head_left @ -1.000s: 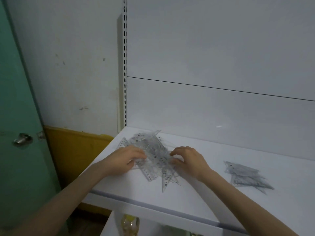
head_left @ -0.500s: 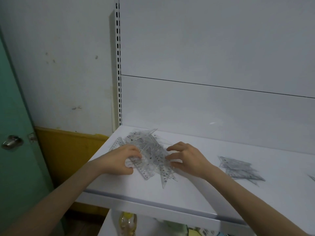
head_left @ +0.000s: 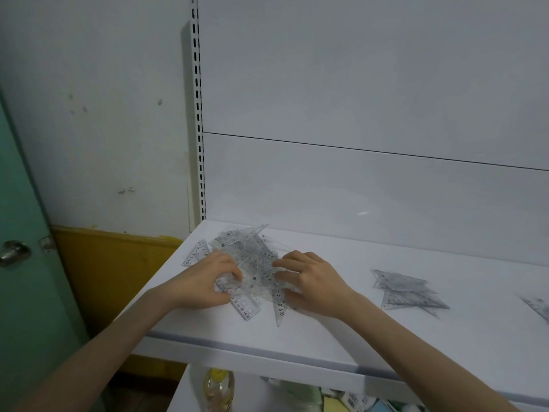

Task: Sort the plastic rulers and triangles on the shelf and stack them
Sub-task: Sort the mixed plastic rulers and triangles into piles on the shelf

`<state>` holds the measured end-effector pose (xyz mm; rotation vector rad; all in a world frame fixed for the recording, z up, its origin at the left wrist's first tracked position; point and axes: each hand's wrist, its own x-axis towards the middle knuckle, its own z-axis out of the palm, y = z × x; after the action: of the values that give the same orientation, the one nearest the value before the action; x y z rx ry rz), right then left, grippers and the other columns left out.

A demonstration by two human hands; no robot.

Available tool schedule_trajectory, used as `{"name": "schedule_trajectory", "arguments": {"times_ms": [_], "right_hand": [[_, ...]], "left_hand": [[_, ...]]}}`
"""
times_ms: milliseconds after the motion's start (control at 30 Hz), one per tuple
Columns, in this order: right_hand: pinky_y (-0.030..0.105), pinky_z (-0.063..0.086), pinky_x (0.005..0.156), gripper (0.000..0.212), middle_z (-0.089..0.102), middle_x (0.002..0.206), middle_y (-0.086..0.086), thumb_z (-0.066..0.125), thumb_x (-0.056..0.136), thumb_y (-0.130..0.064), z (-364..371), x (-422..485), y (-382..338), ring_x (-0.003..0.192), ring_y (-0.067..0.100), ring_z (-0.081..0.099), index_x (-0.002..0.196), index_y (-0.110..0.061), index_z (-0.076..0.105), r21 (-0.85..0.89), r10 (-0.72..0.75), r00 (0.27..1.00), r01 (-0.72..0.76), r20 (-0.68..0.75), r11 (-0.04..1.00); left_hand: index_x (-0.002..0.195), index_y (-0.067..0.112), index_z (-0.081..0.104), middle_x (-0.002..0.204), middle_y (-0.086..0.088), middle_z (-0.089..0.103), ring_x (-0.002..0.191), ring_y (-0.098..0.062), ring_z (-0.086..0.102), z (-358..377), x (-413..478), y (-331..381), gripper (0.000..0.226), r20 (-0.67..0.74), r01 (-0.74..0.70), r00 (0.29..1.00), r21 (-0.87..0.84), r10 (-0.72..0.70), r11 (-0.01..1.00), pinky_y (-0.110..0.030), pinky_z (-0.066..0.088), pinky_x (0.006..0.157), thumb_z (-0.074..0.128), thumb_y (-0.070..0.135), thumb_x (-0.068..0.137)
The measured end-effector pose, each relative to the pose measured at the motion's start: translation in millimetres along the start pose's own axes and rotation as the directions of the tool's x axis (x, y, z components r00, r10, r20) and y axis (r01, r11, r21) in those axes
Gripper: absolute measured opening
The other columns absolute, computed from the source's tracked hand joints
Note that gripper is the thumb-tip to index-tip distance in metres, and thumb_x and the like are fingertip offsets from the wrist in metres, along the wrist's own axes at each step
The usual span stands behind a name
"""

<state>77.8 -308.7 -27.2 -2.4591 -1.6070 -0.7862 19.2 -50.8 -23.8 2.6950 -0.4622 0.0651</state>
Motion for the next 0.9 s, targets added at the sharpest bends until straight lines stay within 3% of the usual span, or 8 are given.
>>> {"name": "schedule_trajectory", "arguments": {"times_ms": [167, 267, 333, 367, 467, 567, 700, 900], "right_hand": [[0.024, 0.049, 0.067, 0.018, 0.070, 0.098, -0.011, 0.052, 0.071, -0.019, 5, 5, -4, 0.089, 0.013, 0.063, 0.065, -0.020, 0.068, -0.064, -0.039, 0.999, 0.037, -0.030, 0.997], [0.026, 0.049, 0.065, 0.014, 0.069, 0.093, -0.010, 0.054, 0.071, -0.015, 10, 3, -4, 0.082, 0.014, 0.063, 0.064, -0.019, 0.066, -0.134, -0.074, 0.996, 0.068, -0.042, 0.989], [0.028, 0.049, 0.061, 0.008, 0.069, 0.090, -0.007, 0.058, 0.069, -0.015, 12, -1, -4, 0.075, 0.018, 0.062, 0.065, -0.017, 0.064, -0.155, -0.072, 0.995, 0.062, -0.062, 0.986], [0.028, 0.048, 0.059, 0.007, 0.068, 0.088, -0.005, 0.057, 0.070, -0.016, 13, -2, -5, 0.071, 0.019, 0.062, 0.067, -0.016, 0.063, -0.157, -0.072, 0.994, 0.058, -0.081, 0.986], [0.029, 0.048, 0.059, 0.005, 0.061, 0.071, -0.005, 0.055, 0.071, -0.014, 10, -5, -9, 0.063, 0.020, 0.057, 0.066, -0.016, 0.055, -0.150, -0.072, 0.990, 0.053, -0.122, 0.987], [0.026, 0.046, 0.070, 0.014, 0.053, 0.058, -0.008, 0.051, 0.068, -0.006, 7, -6, -8, 0.060, 0.017, 0.052, 0.071, -0.018, 0.056, -0.214, -0.087, 0.986, 0.055, -0.141, 0.975], [0.026, 0.039, 0.082, 0.031, 0.054, 0.059, -0.010, 0.054, 0.071, 0.002, 7, -11, -1, 0.062, 0.015, 0.050, 0.085, -0.022, 0.067, -0.298, -0.112, 0.984, 0.066, -0.141, 0.952], [0.026, 0.042, 0.072, 0.023, 0.058, 0.062, -0.010, 0.065, 0.071, -0.003, -1, -20, 6, 0.063, 0.015, 0.053, 0.084, -0.022, 0.070, -0.290, -0.093, 0.986, 0.050, -0.135, 0.956]], "left_hand": [[0.131, 0.029, 0.045, 0.136, 0.010, 0.040, 0.126, -0.004, 0.031, 5, 7, 8, 0.040, -0.169, 0.071, 0.983, 0.013, -0.067, 0.997, -0.031, 0.031, 0.108, 0.055, 0.034, 0.092], [0.139, 0.028, 0.042, 0.144, 0.009, 0.038, 0.134, -0.010, 0.027, 5, 16, 15, 0.076, -0.109, 0.123, 0.987, 0.064, -0.116, 0.990, -0.034, 0.030, 0.109, 0.049, 0.073, 0.077], [0.134, 0.028, 0.049, 0.139, 0.009, 0.044, 0.129, -0.010, 0.032, 6, 22, 20, 0.105, -0.089, 0.128, 0.989, 0.073, -0.121, 0.989, -0.035, 0.034, 0.106, 0.029, 0.094, 0.055], [0.131, 0.026, 0.052, 0.137, 0.008, 0.045, 0.128, -0.010, 0.034, 6, 25, 21, 0.104, -0.085, 0.130, 0.989, 0.073, -0.123, 0.989, -0.034, 0.035, 0.105, 0.030, 0.093, 0.054], [0.120, 0.022, 0.058, 0.128, 0.005, 0.048, 0.121, -0.011, 0.037, 9, 34, 22, 0.064, -0.124, 0.147, 0.982, 0.030, -0.142, 0.989, -0.032, 0.037, 0.101, 0.061, 0.065, 0.073], [0.112, 0.019, 0.058, 0.116, 0.005, 0.049, 0.111, -0.010, 0.043, 11, 41, 24, 0.049, -0.150, 0.182, 0.969, -0.088, -0.194, 0.979, -0.025, 0.038, 0.090, 0.073, 0.048, 0.075], [0.104, 0.020, 0.055, 0.102, 0.006, 0.056, 0.099, -0.012, 0.054, 14, 48, 28, 0.030, -0.166, 0.200, 0.956, -0.231, -0.241, 0.952, -0.023, 0.045, 0.084, 0.072, 0.030, 0.081], [0.116, 0.013, 0.053, 0.099, -0.001, 0.055, 0.095, -0.017, 0.056, 15, 53, 33, 0.028, -0.177, 0.174, 0.959, -0.252, -0.222, 0.952, -0.023, 0.045, 0.080, 0.059, 0.009, 0.089]]}}
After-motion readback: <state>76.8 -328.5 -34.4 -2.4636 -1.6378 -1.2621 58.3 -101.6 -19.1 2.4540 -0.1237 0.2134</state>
